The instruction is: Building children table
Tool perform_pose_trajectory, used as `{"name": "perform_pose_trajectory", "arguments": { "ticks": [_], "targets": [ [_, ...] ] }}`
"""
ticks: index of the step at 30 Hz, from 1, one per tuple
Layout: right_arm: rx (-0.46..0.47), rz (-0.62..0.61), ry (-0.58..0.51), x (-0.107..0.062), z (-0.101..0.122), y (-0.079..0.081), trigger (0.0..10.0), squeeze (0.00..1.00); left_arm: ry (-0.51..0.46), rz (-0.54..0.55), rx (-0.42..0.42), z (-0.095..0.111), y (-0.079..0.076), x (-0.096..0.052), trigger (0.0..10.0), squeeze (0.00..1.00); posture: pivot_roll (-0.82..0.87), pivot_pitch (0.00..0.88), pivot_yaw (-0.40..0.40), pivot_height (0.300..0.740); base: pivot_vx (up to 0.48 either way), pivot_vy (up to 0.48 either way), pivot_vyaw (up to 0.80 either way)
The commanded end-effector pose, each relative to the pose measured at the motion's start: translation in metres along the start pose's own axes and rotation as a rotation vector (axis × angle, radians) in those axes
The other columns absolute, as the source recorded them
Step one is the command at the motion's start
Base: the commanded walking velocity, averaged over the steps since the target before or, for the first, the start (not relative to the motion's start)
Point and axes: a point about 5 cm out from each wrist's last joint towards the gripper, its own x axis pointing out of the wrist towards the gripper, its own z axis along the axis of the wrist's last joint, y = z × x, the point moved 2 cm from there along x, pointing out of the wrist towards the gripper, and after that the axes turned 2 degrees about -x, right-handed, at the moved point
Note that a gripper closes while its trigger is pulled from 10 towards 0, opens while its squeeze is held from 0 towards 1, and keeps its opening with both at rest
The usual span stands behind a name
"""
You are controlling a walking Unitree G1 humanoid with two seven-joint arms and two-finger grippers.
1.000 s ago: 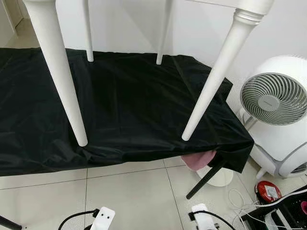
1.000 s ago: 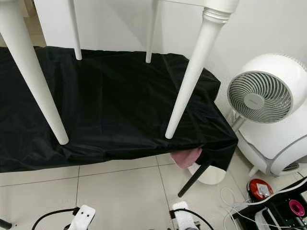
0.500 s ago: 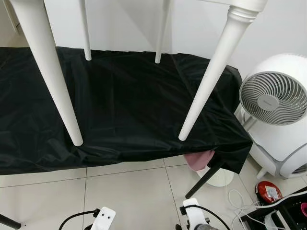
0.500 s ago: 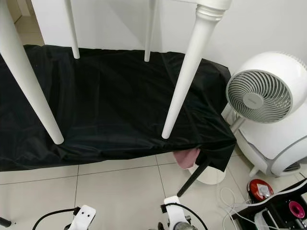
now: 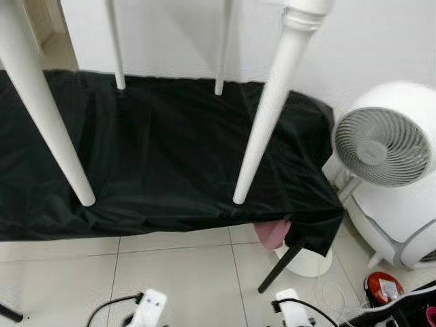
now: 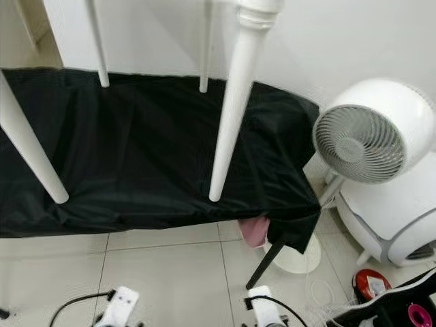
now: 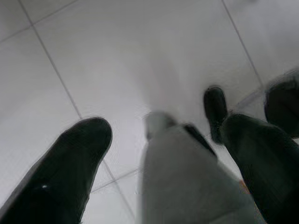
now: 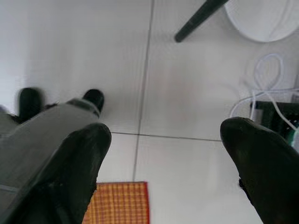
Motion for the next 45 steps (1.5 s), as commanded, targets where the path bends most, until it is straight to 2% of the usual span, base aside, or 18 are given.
{"name": "perform_pose_trajectory", "arguments": {
  "ticks": [1, 12, 19, 23, 31, 45],
  "targets": [
    [0.009, 0.018, 0.003, 0.000, 0.000, 0.006, 10.0, 0.00, 0.050, 0.004, 0.005, -0.012, 0.000, -0.002, 10.0, 0.00, 0.01, 0.000, -0.090, 0.740, 0.000, -0.352, 0.00],
    [0.009, 0.019, 0.008, 0.001, 0.000, 0.008, 10.0, 0.00, 0.034, 0.006, 0.006, -0.010, 0.003, -0.002, 10.0, 0.00, 0.02, 0.000, -0.095, 0.740, 0.000, -0.337, 0.00],
    [0.006, 0.019, 0.006, 0.002, 0.003, 0.008, 10.0, 0.00, 0.010, 0.002, -0.004, -0.001, -0.003, 0.000, 10.0, 0.00, 0.02, 0.000, -0.096, 0.740, 0.000, 0.000, 0.00],
    [0.008, 0.019, 0.008, 0.002, 0.004, 0.009, 10.0, 0.00, 0.004, 0.002, -0.003, 0.001, -0.003, 0.001, 10.0, 0.00, 0.02, 0.000, -0.096, 0.740, 0.000, 0.000, 0.00],
    [0.002, 0.023, 0.017, 0.002, 0.003, 0.009, 10.0, 0.00, -0.008, -0.001, 0.000, 0.004, -0.002, 0.001, 10.0, 0.00, 0.02, 0.000, -0.096, 0.740, 0.000, 0.000, -0.63],
    [0.006, 0.024, 0.015, 0.001, 0.001, 0.007, 10.0, 0.00, -0.008, 0.001, -0.013, 0.002, 0.000, 0.001, 10.0, 0.00, 0.02, 0.000, -0.095, 0.740, 0.000, 0.000, 0.00]
  ]
}}
